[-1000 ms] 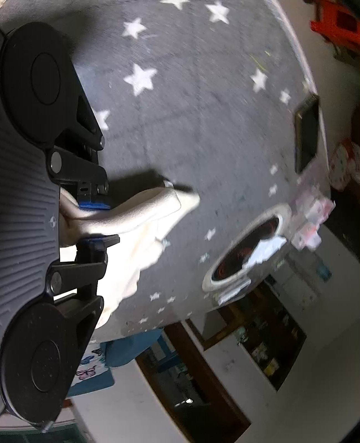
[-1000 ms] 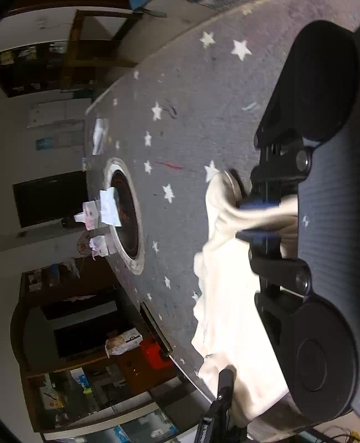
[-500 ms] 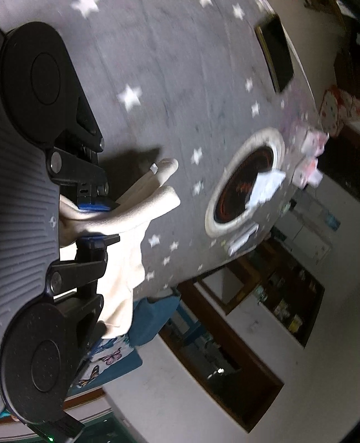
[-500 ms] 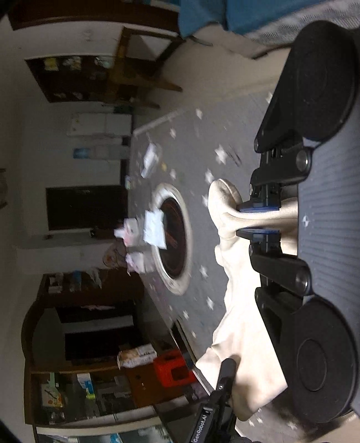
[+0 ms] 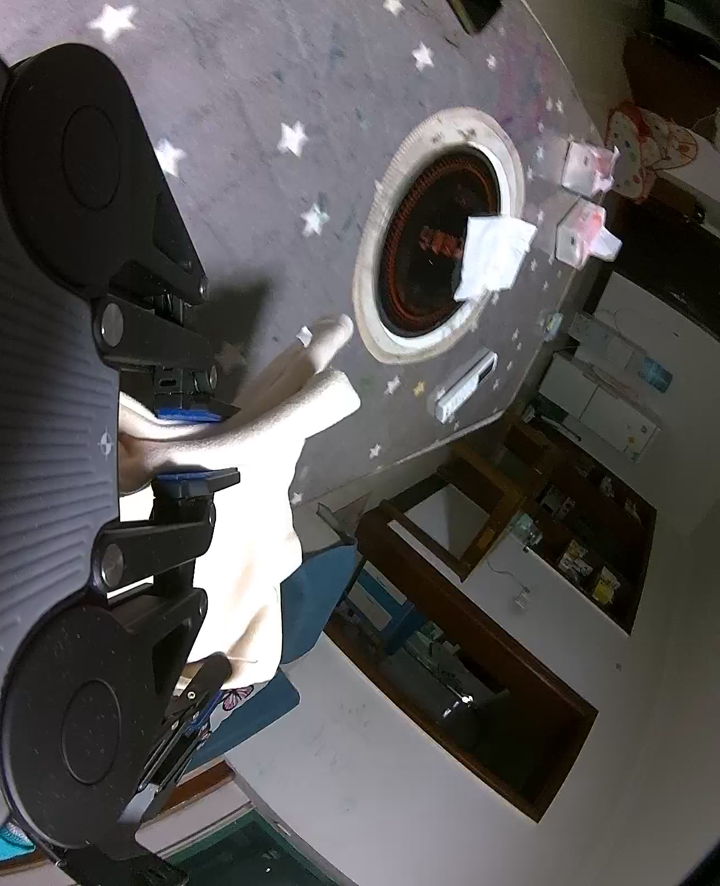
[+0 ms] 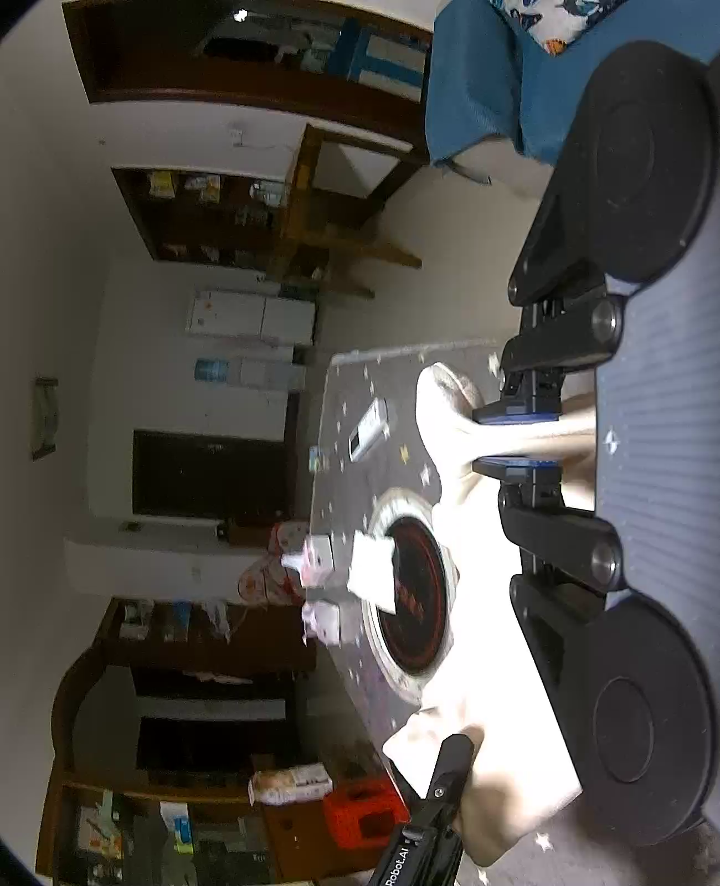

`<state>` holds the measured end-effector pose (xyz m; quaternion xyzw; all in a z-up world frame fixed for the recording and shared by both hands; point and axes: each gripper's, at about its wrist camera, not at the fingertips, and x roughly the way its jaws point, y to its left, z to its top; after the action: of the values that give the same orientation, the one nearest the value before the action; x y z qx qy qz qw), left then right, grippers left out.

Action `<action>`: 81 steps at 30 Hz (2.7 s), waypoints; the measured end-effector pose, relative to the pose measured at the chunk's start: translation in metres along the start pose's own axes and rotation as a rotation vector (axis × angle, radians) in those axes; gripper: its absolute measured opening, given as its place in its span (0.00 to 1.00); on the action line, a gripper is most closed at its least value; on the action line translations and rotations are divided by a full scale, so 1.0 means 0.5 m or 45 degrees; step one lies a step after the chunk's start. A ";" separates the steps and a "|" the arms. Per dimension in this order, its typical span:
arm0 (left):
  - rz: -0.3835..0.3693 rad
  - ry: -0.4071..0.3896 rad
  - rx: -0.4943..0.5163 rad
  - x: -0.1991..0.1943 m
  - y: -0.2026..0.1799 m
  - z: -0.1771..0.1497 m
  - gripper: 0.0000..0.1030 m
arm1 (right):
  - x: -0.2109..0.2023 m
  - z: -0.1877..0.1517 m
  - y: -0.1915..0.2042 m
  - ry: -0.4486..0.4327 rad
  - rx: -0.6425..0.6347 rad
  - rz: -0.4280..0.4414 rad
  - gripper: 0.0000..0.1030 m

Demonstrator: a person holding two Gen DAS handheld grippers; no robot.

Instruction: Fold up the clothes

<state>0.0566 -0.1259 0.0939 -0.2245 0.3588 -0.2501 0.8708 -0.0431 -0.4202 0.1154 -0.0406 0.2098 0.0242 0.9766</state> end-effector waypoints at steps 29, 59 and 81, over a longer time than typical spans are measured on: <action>0.087 0.221 -0.065 0.093 0.046 -0.055 0.17 | 0.080 -0.074 -0.019 0.169 -0.014 0.002 0.10; 0.268 0.240 0.083 0.084 0.079 -0.100 0.36 | 0.074 -0.164 0.050 0.269 0.093 0.136 0.35; 0.260 0.160 0.248 0.025 0.030 -0.123 0.37 | 0.011 -0.209 0.134 0.204 0.029 0.137 0.51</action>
<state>0.0233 -0.1349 0.0394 -0.0850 0.4076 -0.2073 0.8853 -0.0849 -0.3624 0.0134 -0.0199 0.2893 0.0710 0.9544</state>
